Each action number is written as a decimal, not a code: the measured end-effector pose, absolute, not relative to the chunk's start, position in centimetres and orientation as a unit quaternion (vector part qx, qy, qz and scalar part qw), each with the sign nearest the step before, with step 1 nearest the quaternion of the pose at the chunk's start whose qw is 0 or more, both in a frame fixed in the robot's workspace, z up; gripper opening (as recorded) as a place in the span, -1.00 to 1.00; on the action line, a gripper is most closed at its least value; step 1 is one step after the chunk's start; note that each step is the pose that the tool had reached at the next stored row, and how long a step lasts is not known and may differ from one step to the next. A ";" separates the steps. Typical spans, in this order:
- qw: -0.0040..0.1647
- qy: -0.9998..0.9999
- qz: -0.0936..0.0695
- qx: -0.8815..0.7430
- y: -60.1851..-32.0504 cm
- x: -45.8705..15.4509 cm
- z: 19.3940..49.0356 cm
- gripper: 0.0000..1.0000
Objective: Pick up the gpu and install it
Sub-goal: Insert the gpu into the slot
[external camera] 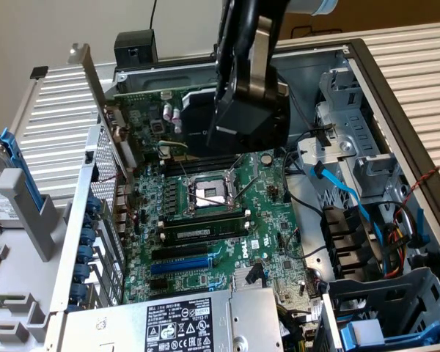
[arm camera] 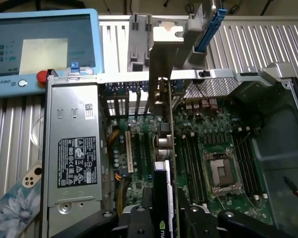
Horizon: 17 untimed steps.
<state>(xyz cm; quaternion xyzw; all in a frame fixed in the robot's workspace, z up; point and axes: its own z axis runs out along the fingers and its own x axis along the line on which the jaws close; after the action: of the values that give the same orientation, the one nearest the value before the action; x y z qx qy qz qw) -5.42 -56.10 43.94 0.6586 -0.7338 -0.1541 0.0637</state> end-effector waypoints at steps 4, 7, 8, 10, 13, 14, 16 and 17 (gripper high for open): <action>0.064 -0.734 -0.154 0.659 -56.1 -5.4 43.4 -0.43; 0.064 -0.734 -0.154 0.659 -56.1 -5.3 42.9 -0.43; 0.064 -0.734 -0.154 0.659 -56.1 -5.3 42.7 -0.43; 0.064 -0.734 -0.154 0.659 -56.1 -5.3 42.3 -0.43; 0.064 -0.734 -0.154 0.659 -56.1 -5.3 41.8 -0.43; 0.064 -0.734 -0.154 0.659 -56.1 -5.3 41.6 -0.43; 0.064 -0.734 -0.154 0.658 -56.1 -5.2 41.3 -0.43; 0.064 -0.734 -0.154 0.658 -56.1 -5.2 41.1 -0.43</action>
<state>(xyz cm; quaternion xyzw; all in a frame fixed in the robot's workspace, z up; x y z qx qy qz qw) -5.15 -56.12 41.08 0.6579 -0.7344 -0.1543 0.0635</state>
